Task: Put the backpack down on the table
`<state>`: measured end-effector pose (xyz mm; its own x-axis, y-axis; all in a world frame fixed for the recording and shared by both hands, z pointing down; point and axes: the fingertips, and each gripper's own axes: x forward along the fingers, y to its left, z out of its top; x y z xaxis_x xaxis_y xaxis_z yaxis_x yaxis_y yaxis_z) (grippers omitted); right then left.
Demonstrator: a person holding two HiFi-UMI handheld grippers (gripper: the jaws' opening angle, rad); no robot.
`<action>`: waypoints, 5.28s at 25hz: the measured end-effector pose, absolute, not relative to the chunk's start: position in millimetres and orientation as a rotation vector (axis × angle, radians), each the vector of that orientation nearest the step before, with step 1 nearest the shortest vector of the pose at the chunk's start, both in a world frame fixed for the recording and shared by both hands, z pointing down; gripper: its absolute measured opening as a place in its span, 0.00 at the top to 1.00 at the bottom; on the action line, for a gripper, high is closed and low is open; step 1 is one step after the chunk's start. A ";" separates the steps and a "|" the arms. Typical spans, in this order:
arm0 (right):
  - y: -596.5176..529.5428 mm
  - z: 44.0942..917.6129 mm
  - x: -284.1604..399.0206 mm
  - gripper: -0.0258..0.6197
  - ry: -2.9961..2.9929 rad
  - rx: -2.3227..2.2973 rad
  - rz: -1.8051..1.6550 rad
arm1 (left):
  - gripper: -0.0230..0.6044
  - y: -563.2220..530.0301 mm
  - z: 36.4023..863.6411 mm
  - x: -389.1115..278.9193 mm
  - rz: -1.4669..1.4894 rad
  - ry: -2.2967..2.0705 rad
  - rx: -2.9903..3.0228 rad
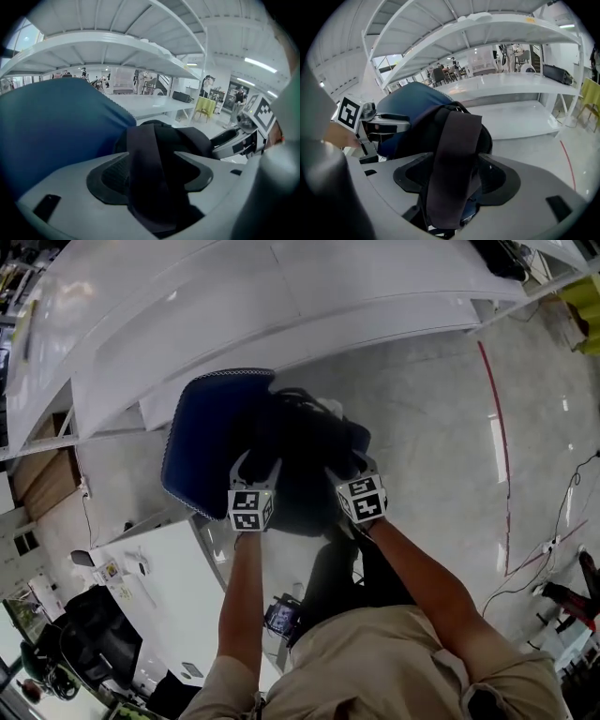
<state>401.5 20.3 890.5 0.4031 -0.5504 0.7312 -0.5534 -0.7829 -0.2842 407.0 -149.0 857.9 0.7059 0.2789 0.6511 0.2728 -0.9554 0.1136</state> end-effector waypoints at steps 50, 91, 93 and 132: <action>-113.2 411.6 305.9 0.85 -1.999 2.250 0.161 | 0.88 -146.9 427.3 190.1 0.146 -0.318 3.007; -308.7 274.6 -232.6 0.85 -2.895 1.105 0.031 | 0.88 -218.3 273.9 -342.6 -0.183 -1.795 2.699; -331.3 285.6 -244.9 0.85 -2.891 1.106 0.065 | 0.88 -237.2 285.0 -355.3 -0.185 -1.821 2.674; -443.0 508.0 -302.3 0.74 -2.513 1.055 0.429 | 0.76 -358.9 502.0 -428.3 0.085 -1.611 2.191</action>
<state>-302.3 -443.0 508.0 -0.6460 -0.6134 0.4543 -0.7294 0.6715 -0.1305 -428.3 -358.9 502.0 0.3277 -0.8991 0.2903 -0.9247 -0.2422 0.2939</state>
